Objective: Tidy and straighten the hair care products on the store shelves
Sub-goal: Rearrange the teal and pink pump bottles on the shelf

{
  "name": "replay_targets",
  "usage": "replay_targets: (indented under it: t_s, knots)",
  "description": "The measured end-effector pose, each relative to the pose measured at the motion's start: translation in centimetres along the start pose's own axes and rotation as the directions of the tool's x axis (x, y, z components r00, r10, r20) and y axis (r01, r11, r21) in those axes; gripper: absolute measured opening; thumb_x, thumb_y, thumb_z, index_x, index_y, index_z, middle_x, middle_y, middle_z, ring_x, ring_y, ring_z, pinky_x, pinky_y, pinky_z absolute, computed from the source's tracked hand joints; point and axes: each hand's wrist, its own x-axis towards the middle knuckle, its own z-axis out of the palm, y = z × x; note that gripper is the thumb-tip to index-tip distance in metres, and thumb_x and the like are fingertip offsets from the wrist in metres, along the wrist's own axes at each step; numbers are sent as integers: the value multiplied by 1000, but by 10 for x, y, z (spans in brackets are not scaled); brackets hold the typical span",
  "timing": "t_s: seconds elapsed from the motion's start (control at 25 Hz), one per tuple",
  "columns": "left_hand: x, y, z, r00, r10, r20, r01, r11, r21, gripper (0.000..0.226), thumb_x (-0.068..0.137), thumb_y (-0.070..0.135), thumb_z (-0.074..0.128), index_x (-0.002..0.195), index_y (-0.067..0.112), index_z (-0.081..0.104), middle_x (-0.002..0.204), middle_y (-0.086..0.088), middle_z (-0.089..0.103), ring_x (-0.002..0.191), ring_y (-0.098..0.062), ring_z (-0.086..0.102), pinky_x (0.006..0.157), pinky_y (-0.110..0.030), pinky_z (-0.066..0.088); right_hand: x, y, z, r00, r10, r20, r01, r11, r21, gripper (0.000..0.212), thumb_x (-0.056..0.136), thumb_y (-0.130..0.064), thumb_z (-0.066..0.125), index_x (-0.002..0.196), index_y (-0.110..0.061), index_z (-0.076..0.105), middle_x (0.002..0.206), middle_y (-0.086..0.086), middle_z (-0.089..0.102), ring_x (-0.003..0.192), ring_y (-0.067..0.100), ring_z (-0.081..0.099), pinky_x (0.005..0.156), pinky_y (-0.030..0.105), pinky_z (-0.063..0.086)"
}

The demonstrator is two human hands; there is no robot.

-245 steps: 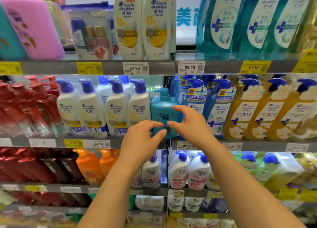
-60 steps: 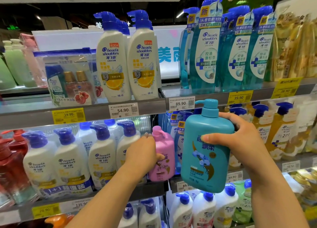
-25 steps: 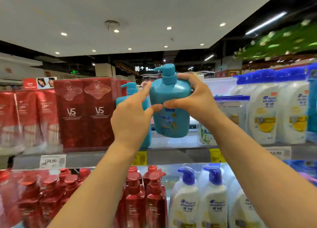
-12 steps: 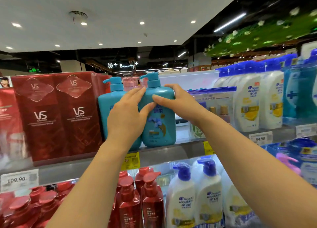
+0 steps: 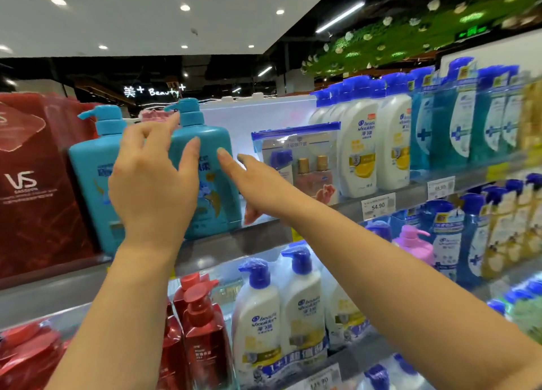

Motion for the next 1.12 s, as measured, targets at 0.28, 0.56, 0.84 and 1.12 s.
replay_targets:
  t_s: [0.28, 0.56, 0.84, 1.12]
  knots:
    - [-96, 126, 44, 968, 190, 162, -114, 914, -390, 20, 90, 33, 65, 102, 18, 71, 83, 4, 67, 62, -13, 54, 60, -27, 43, -116, 111, -103, 979, -10, -203, 78, 941, 330, 13, 96, -23, 66, 89, -18, 76, 84, 6, 77, 47, 0, 56, 49, 24, 51]
    - [-187, 243, 146, 686, 163, 710, 84, 951, -299, 28, 91, 45, 57, 115, 32, 64, 114, 9, 66, 106, -17, 61, 86, -35, 49, -157, 266, -237, 838, 299, -456, -196, 945, 261, 22, 93, -19, 70, 72, -17, 73, 72, 6, 73, 38, -1, 51, 41, 22, 47]
    - [-224, 321, 249, 589, 8, 808, 297, 928, -226, 44, 91, 34, 60, 132, 25, 49, 115, 1, 65, 99, -23, 66, 86, -34, 50, -133, 371, -277, 872, 301, -386, -324, 946, 6, 33, 94, -33, 66, 124, -20, 67, 99, -14, 68, 65, 5, 66, 45, 17, 52]
    - [-238, 339, 301, 512, -163, 843, 252, 967, 35, 44, 94, 36, 56, 126, 8, 44, 114, -13, 61, 104, -31, 59, 71, -30, 36, -121, 402, -281, 958, 258, -121, -262, 965, -17, 44, 101, -34, 55, 144, -27, 52, 126, -5, 67, 49, -3, 65, 44, 11, 46]
